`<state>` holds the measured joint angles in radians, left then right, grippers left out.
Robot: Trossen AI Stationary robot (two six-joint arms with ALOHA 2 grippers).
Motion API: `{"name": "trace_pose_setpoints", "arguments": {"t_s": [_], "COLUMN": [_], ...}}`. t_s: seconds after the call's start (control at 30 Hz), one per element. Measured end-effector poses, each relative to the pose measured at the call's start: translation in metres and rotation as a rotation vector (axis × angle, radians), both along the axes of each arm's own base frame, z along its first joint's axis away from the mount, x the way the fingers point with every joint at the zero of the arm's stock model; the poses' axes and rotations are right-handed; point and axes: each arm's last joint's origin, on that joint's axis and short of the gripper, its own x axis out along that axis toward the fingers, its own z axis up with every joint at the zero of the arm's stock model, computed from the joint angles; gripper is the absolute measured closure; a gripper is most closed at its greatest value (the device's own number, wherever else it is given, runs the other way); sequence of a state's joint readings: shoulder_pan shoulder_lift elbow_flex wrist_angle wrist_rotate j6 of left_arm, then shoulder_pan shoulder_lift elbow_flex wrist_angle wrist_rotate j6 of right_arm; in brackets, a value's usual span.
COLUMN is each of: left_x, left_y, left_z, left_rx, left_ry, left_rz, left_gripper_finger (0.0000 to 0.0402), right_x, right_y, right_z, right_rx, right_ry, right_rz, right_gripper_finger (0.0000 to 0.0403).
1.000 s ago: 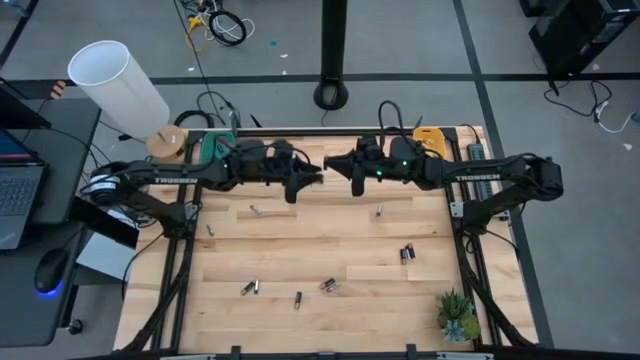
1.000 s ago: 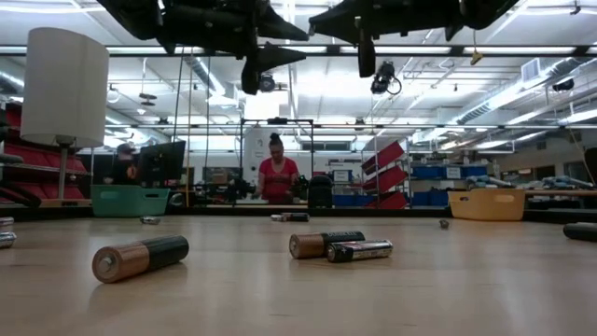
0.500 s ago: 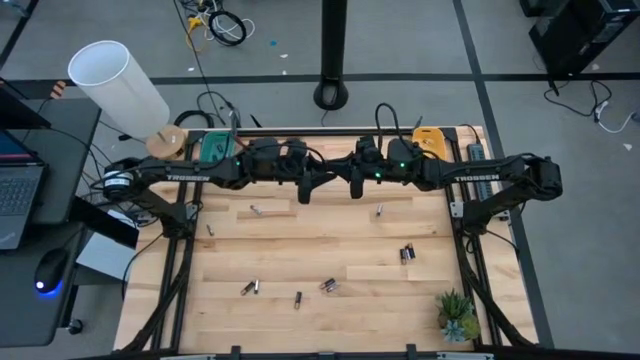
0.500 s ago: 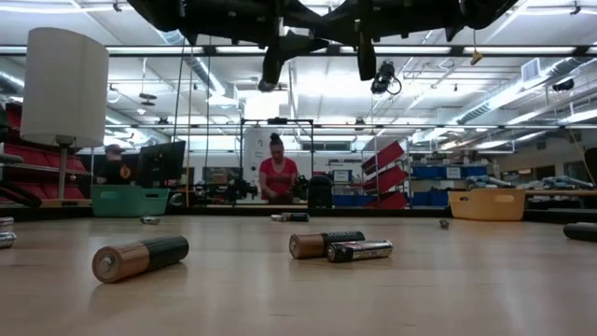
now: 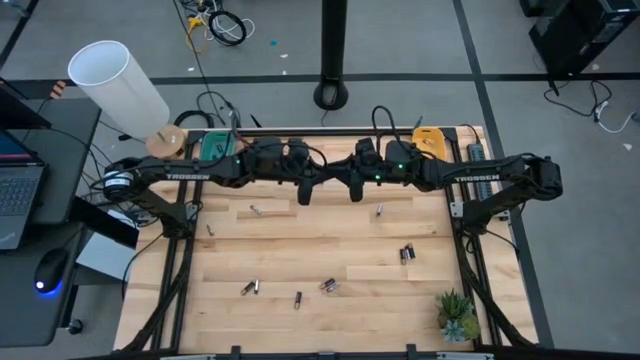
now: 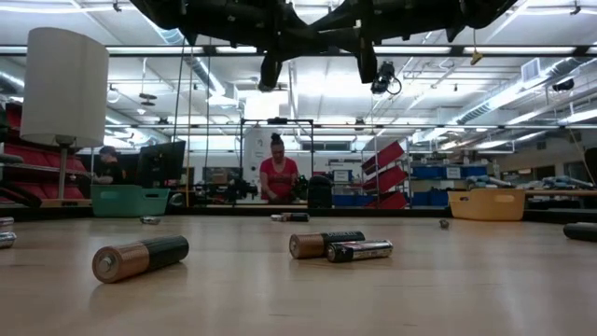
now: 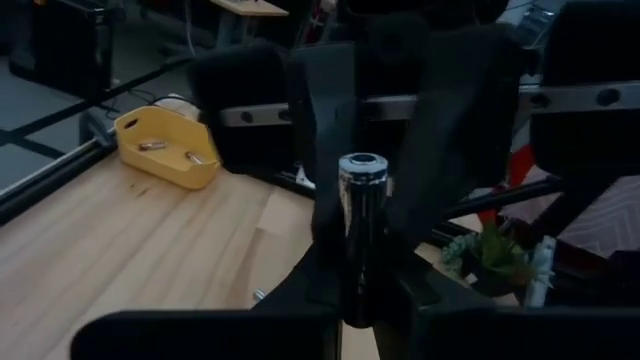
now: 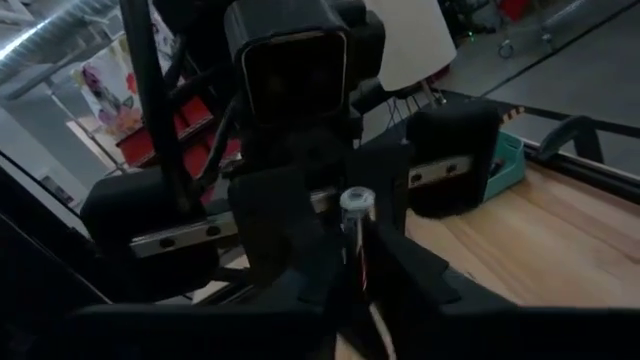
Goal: Sort batteries
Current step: Put the silver battery into the yellow bin
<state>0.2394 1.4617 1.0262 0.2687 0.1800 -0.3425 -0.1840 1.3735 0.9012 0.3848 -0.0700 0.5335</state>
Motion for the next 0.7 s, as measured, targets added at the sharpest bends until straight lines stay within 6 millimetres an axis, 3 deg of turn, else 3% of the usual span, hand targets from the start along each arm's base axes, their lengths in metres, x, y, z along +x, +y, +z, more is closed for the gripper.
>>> {"name": "trace_pose_setpoints", "arguments": {"t_s": [0.23,0.5,0.7], "left_x": [-0.021,-0.062,-0.064], "left_y": [0.020,0.046,0.050], "left_z": [0.008,0.007,0.015], "left_rx": [0.024,0.039,0.059], "left_ry": [0.070,0.277,0.207], "left_rz": [0.089,0.180,0.141], "left_gripper_finger": [0.0367,0.0367,0.0367], "right_x": [-0.011,-0.040,-0.049], "right_y": [-0.008,-0.017,-0.022], "right_z": [0.002,0.010,0.012], "right_rx": [0.009,-0.021,-0.029], "right_ry": [0.054,0.175,0.212], "right_rz": [-0.031,-0.109,-0.167], "right_gripper_finger": [0.0258,0.0265,0.0275]}}
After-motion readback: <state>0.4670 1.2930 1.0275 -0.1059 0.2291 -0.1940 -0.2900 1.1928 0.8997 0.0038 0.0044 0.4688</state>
